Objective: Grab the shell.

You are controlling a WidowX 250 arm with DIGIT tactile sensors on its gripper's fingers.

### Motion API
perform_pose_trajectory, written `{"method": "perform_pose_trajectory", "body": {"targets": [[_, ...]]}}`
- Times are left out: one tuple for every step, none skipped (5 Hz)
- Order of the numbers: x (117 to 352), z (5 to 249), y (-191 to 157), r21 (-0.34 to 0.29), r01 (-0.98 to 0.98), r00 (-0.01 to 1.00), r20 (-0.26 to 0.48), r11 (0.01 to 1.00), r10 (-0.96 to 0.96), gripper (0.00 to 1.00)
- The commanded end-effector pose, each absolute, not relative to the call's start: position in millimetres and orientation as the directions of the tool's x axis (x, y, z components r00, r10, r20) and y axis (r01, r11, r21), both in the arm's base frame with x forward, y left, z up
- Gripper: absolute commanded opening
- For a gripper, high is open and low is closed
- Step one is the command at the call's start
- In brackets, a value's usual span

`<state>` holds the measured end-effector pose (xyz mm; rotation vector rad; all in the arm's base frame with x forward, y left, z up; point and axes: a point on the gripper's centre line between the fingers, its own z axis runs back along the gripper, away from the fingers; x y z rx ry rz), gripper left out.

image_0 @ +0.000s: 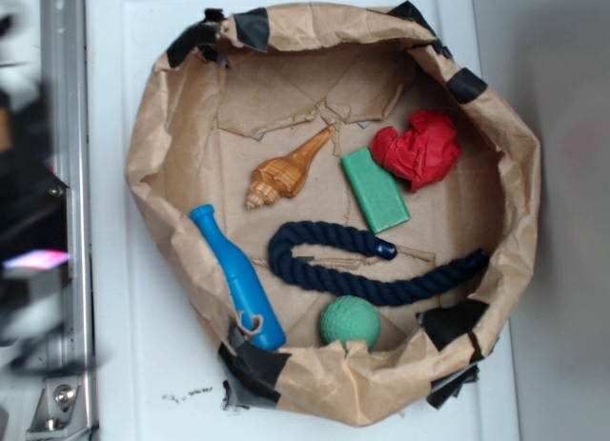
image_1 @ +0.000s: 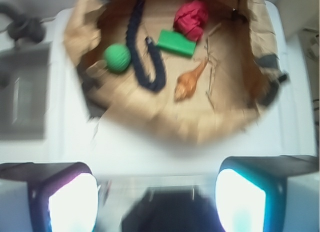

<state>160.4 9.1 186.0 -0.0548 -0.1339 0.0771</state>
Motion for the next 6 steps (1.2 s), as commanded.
{"method": "perform_pose_trajectory", "body": {"targets": [[242,131,38,-0.072,-0.197,0.962,0.179,0.978,0.207,1.00],[254,104,35,-0.048,-0.165,0.977,0.127,0.985,0.170,1.00],[238,77,30,-0.014,-0.129,0.986,0.101,0.992,0.130,1.00],[224,59,33,-0.014,-0.110,0.991,0.080,0.994,0.111,1.00],[237,45,38,-0.018,-0.076,0.994,0.074,0.997,0.077,1.00],[250,33,32,0.005,-0.041,0.996,0.085,0.999,0.041,1.00]]}}
